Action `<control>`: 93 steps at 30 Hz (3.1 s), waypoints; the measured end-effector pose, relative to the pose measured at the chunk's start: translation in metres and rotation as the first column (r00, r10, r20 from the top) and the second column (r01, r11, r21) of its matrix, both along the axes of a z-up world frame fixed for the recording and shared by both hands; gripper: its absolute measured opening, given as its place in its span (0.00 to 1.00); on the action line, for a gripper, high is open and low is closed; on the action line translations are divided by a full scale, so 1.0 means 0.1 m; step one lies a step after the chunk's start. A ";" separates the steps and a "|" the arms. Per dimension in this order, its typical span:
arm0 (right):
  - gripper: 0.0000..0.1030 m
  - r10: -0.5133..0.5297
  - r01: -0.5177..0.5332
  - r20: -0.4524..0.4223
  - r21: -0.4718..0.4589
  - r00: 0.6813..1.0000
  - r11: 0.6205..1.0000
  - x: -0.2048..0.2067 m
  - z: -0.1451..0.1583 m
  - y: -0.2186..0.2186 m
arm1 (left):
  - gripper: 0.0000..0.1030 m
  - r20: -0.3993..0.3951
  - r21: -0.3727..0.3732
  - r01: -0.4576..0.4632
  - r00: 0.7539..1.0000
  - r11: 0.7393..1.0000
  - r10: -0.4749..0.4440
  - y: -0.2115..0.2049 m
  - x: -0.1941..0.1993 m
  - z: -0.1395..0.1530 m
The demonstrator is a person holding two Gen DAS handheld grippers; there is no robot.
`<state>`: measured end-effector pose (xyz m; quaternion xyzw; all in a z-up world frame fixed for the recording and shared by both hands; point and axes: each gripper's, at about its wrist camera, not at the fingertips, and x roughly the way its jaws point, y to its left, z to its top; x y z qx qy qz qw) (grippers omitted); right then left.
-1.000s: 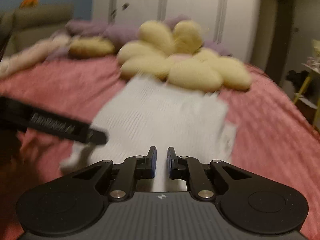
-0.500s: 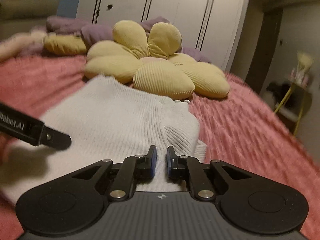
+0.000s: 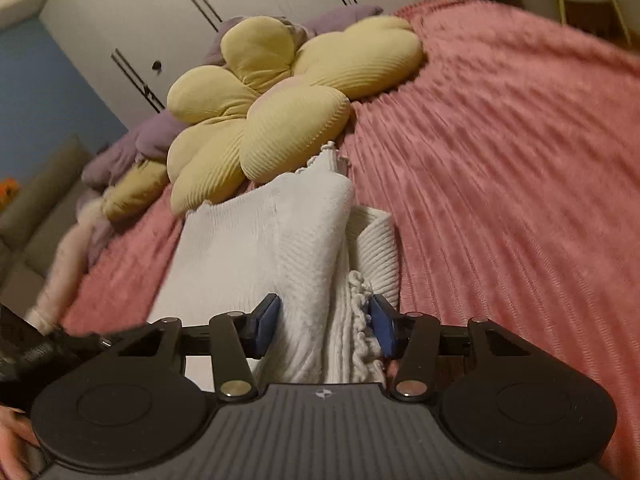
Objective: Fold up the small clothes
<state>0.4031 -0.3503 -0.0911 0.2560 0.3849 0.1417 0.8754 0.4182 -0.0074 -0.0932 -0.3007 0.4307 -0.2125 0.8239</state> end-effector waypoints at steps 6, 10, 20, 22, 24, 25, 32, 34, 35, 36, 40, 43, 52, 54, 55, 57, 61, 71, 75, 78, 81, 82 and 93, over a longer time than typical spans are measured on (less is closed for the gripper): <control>0.57 -0.032 0.042 -0.059 0.183 0.998 0.982 0.12 -0.14 -0.15 | 0.81 -0.036 -0.101 -0.012 0.999 0.995 0.008 0.09 0.07 -0.14; 0.69 0.002 0.008 -0.048 0.215 0.999 0.977 0.17 -0.14 -0.12 | 0.83 -0.030 -0.123 -0.002 1.000 0.992 -0.002 0.10 0.08 -0.18; 0.34 0.039 -0.038 -0.008 0.099 0.999 0.994 0.14 0.04 0.15 | 0.39 -0.039 -0.134 -0.015 0.999 0.991 0.010 0.13 0.06 -0.06; 0.34 0.065 -0.066 0.013 0.106 0.998 0.992 0.11 0.14 0.24 | 0.39 -0.009 -0.119 0.006 1.000 0.993 -0.007 0.15 0.02 0.13; 0.34 0.099 -0.102 0.029 0.134 0.995 0.986 0.09 0.23 0.34 | 0.39 0.032 -0.084 0.005 0.999 0.996 -0.002 0.21 -0.05 0.35; 0.34 0.118 -0.122 0.031 0.152 0.993 0.981 0.07 0.25 0.42 | 0.39 0.039 -0.068 -0.004 0.999 0.998 0.007 0.27 -0.09 0.44; 0.48 0.226 -0.225 0.013 0.181 0.974 0.957 -0.23 0.15 0.85 | 0.57 0.058 0.310 -0.128 0.992 0.942 0.116 0.68 -0.76 0.64; 0.50 0.184 -0.186 0.032 0.090 0.982 0.978 -0.46 0.16 0.89 | 0.60 0.081 0.362 -0.130 0.991 0.923 0.108 0.72 -0.99 0.66; 0.50 0.166 -0.168 0.034 0.083 0.986 0.982 -0.58 0.17 0.88 | 0.69 0.097 0.355 -0.124 0.991 0.926 0.096 0.73 -1.13 0.68; 0.50 0.148 -0.150 0.025 0.100 0.989 0.984 -0.69 0.16 0.85 | 0.76 0.112 0.343 -0.124 0.990 0.931 0.091 0.74 -1.29 0.69; 0.50 0.072 -0.075 0.026 0.138 0.997 0.988 -1.24 0.20 0.65 | 0.82 0.127 0.392 -0.107 0.990 0.914 0.062 0.61 -1.74 0.63; 0.50 0.062 -0.062 0.005 0.178 0.998 0.982 -1.53 0.19 0.60 | 0.82 0.109 0.426 -0.112 0.991 0.898 0.072 0.50 -1.87 0.51; 0.26 0.026 -0.015 -0.053 0.191 0.998 0.981 -1.52 0.10 0.81 | 0.79 0.024 0.499 -0.127 0.991 0.857 0.133 0.39 -1.87 0.42; 0.26 0.020 -0.003 -0.067 0.236 0.998 0.972 -1.49 0.05 0.83 | 0.78 0.011 0.461 -0.164 0.984 0.872 0.179 0.46 -1.87 0.44; 0.26 0.010 0.016 -0.092 0.273 0.996 0.962 -1.46 0.01 0.84 | 0.78 0.004 0.443 -0.183 0.979 0.878 0.201 0.50 -1.86 0.45; 0.26 -0.011 0.055 -0.132 0.337 0.991 0.940 -1.42 -0.08 0.85 | 0.77 -0.025 0.411 -0.213 0.969 0.886 0.244 0.57 -1.83 0.42; 0.26 -0.062 0.126 -0.173 0.383 0.983 0.915 -1.38 -0.14 0.90 | 0.71 -0.066 0.398 -0.237 0.956 0.886 0.286 0.65 -1.80 0.35; 0.08 -0.068 0.110 -0.101 0.493 0.993 0.863 -1.47 0.00 0.91 | 0.71 -0.028 0.422 -0.332 0.926 0.844 0.378 0.84 -1.90 0.49; 0.09 -0.089 0.105 -0.124 0.122 0.988 0.987 -1.45 -0.03 0.94 | 0.71 -0.035 0.419 -0.369 0.906 0.830 0.421 1.02 -1.93 0.57; 0.19 -0.061 0.062 -0.014 0.056 0.998 0.997 -1.58 0.19 0.94 | 0.79 -0.008 0.380 -0.374 0.913 0.846 0.407 1.05 -1.91 0.67; 0.21 -0.081 0.090 0.109 -0.080 0.991 0.993 -1.65 0.47 0.99 | 0.83 0.050 0.406 -0.342 0.934 0.847 0.353 0.89 -1.79 0.75; 0.21 -0.083 0.103 0.149 -0.131 0.985 0.986 -1.63 0.56 1.04 | 0.83 0.061 0.423 -0.334 0.938 0.842 0.341 0.82 -1.74 0.76; 0.13 0.192 -0.050 0.189 -0.575 0.963 0.817 -1.22 0.46 1.83 | 0.87 0.081 0.596 -0.265 0.959 0.758 0.272 0.50 -1.38 0.45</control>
